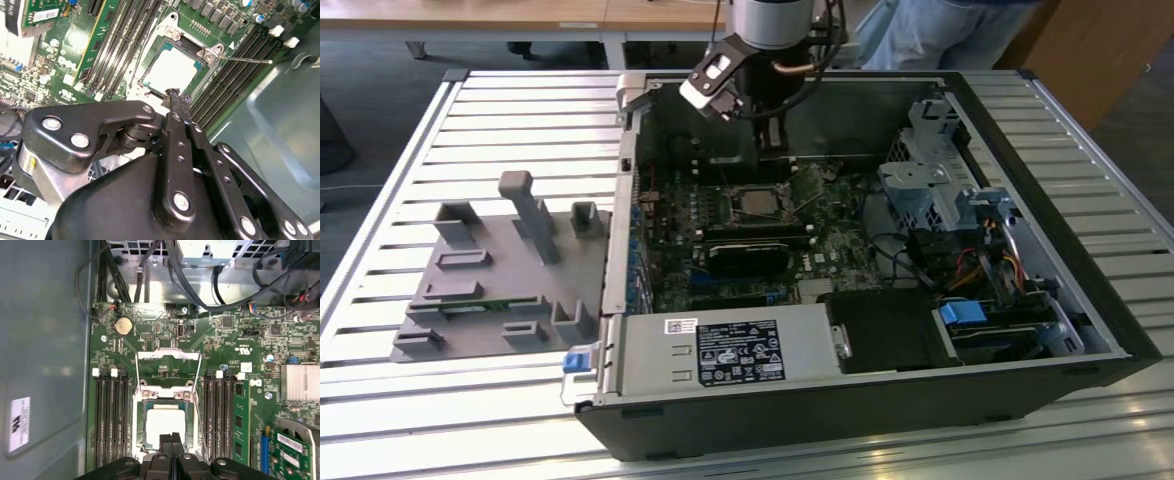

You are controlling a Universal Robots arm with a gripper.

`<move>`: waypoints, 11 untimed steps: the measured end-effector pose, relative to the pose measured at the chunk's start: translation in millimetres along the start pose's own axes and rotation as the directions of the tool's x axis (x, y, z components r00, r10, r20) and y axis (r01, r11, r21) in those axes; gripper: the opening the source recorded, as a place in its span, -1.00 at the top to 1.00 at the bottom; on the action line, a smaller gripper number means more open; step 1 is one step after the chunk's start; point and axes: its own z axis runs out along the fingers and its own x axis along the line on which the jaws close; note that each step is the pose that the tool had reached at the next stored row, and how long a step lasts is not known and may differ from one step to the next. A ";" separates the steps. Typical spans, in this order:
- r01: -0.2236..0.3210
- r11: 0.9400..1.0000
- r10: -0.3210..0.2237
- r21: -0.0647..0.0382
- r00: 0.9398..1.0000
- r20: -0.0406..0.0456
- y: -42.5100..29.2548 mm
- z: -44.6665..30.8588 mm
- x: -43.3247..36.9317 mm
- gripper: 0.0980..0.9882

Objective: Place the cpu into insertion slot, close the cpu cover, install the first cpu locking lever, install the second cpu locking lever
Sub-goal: 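Close the cpu cover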

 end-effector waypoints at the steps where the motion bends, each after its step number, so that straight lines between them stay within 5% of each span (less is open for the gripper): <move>1: 0.000 1.000 0.000 0.000 1.000 0.000 0.1 -2.1 0.0 0.98; 11: 0.000 1.000 0.000 0.000 1.000 0.001 0.1 -4.6 -2.6 0.98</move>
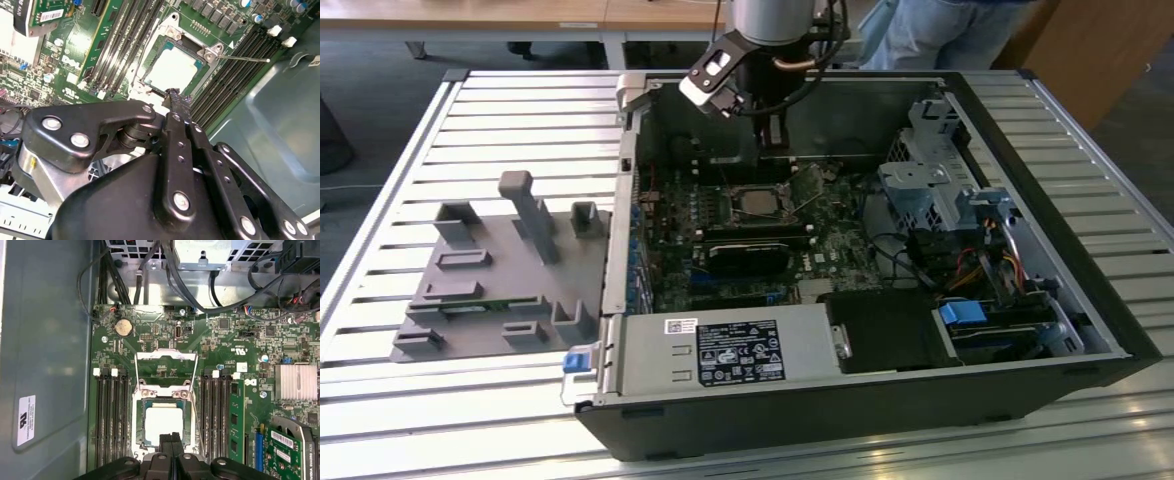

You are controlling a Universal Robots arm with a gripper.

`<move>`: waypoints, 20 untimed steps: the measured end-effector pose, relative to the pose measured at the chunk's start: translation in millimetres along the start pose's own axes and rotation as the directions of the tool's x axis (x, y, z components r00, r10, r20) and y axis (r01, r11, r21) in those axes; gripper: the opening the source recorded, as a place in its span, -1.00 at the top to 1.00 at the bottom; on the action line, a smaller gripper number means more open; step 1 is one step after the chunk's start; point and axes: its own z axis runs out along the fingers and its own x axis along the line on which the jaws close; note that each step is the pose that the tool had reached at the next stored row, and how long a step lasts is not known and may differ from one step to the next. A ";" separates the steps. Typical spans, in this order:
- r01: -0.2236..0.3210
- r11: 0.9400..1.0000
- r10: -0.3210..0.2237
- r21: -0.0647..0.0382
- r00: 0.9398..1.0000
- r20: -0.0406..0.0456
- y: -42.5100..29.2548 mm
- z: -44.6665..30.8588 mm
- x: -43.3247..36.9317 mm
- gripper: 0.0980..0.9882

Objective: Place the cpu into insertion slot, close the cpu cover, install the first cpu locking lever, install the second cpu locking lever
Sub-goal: 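Close the cpu cover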

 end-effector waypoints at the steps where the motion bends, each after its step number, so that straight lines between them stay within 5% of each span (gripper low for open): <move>1: 0.000 1.000 0.000 0.000 1.000 0.000 0.0 0.0 -0.9 0.98; 7: 0.000 1.000 0.000 0.000 1.000 0.000 2.3 0.1 -3.6 0.98; 20: 0.000 1.000 0.000 0.000 1.000 0.000 27.5 2.0 -3.6 0.98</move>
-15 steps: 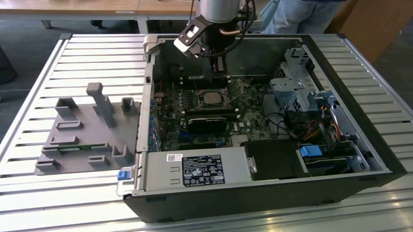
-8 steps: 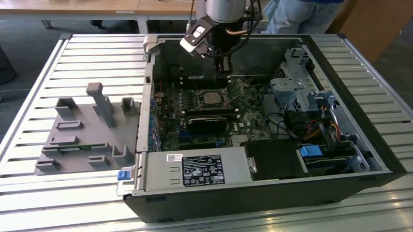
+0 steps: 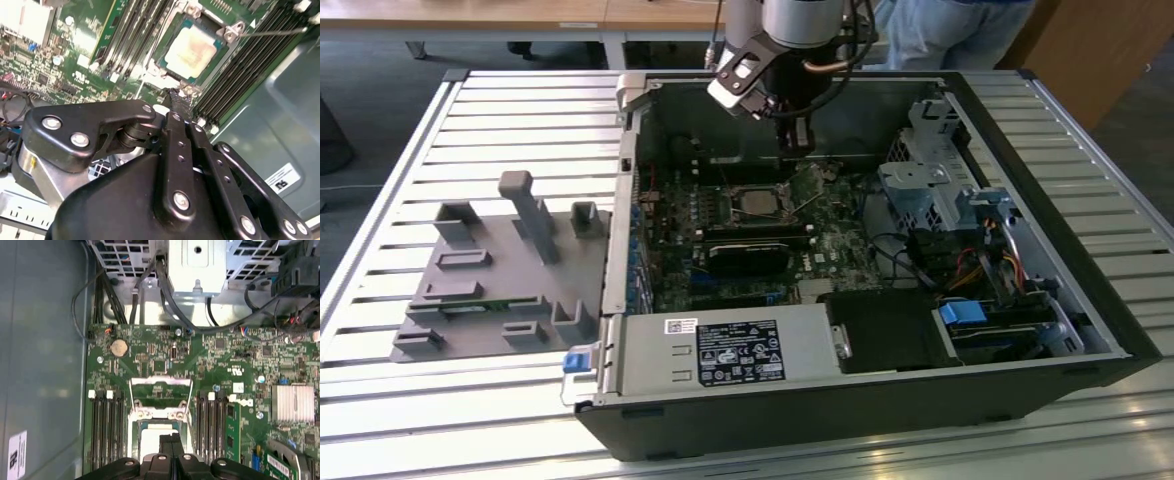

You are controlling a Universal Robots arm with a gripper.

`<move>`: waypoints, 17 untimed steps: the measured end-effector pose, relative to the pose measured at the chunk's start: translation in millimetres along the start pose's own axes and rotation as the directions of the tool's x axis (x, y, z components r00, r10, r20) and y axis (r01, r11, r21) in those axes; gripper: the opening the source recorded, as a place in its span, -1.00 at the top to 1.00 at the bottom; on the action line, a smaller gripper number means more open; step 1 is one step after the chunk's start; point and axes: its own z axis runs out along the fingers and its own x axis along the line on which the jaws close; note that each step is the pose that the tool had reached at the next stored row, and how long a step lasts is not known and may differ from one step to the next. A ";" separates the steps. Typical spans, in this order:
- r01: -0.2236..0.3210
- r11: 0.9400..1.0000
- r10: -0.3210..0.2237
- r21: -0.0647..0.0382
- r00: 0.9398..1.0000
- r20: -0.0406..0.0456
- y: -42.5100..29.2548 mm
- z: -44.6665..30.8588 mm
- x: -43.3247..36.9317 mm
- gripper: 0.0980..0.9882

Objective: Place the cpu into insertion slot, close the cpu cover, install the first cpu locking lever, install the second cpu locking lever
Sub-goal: 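Close the cpu cover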

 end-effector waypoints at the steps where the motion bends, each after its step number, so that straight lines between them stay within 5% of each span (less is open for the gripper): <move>1: 0.000 1.000 0.000 0.000 1.000 0.000 1.8 0.3 0.0 0.98; 7: 0.000 1.000 0.000 0.002 1.000 -0.008 9.8 3.0 0.1 0.98; 17: 0.009 1.000 -0.009 0.003 1.000 -0.008 16.4 7.6 0.7 0.98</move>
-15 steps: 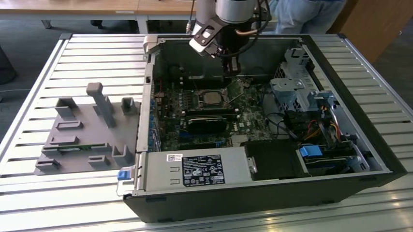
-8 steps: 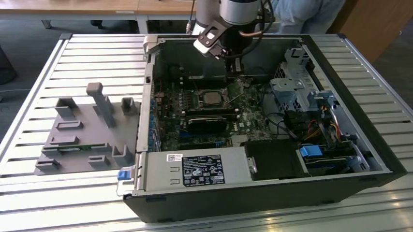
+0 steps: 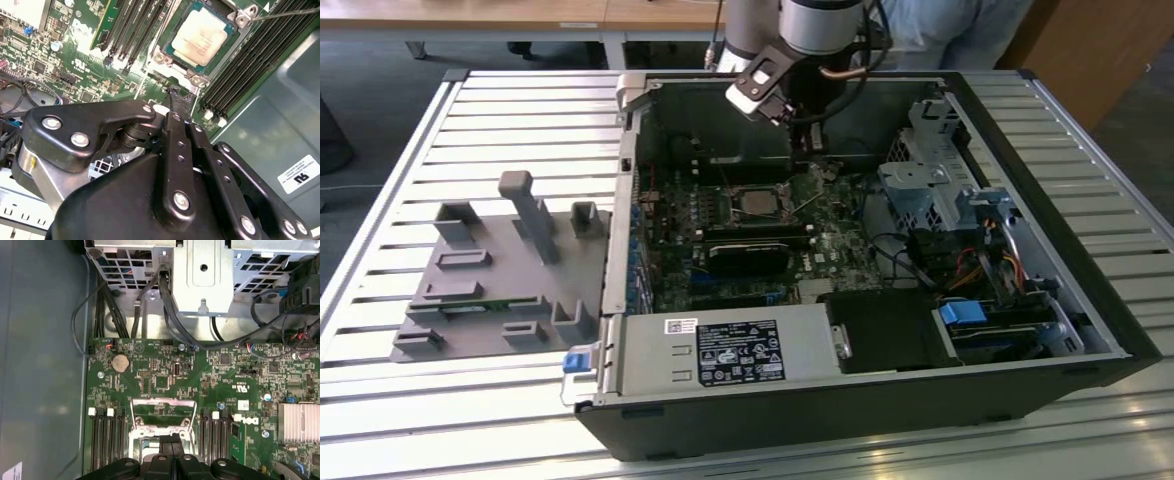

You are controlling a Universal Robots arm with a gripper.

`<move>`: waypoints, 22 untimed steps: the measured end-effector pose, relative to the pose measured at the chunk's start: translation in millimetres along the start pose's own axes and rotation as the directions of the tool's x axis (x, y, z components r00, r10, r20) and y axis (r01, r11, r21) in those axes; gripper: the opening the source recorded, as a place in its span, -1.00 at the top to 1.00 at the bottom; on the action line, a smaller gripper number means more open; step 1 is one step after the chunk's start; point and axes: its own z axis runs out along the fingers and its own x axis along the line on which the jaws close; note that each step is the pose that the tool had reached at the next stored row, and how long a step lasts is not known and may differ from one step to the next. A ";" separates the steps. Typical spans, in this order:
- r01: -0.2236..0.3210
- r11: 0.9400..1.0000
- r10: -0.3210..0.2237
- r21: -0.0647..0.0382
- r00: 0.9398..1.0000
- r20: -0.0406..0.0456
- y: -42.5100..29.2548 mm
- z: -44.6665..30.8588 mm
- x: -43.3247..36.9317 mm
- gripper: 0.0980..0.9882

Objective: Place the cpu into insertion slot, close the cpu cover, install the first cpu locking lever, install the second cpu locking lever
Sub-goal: 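Close the cpu cover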

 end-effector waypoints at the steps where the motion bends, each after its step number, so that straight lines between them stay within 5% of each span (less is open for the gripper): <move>1: 0.000 1.000 0.000 0.000 1.000 0.000 1.1 0.4 0.2 0.98; 22: 0.000 1.000 0.000 0.000 1.000 0.000 17.7 2.4 0.6 0.98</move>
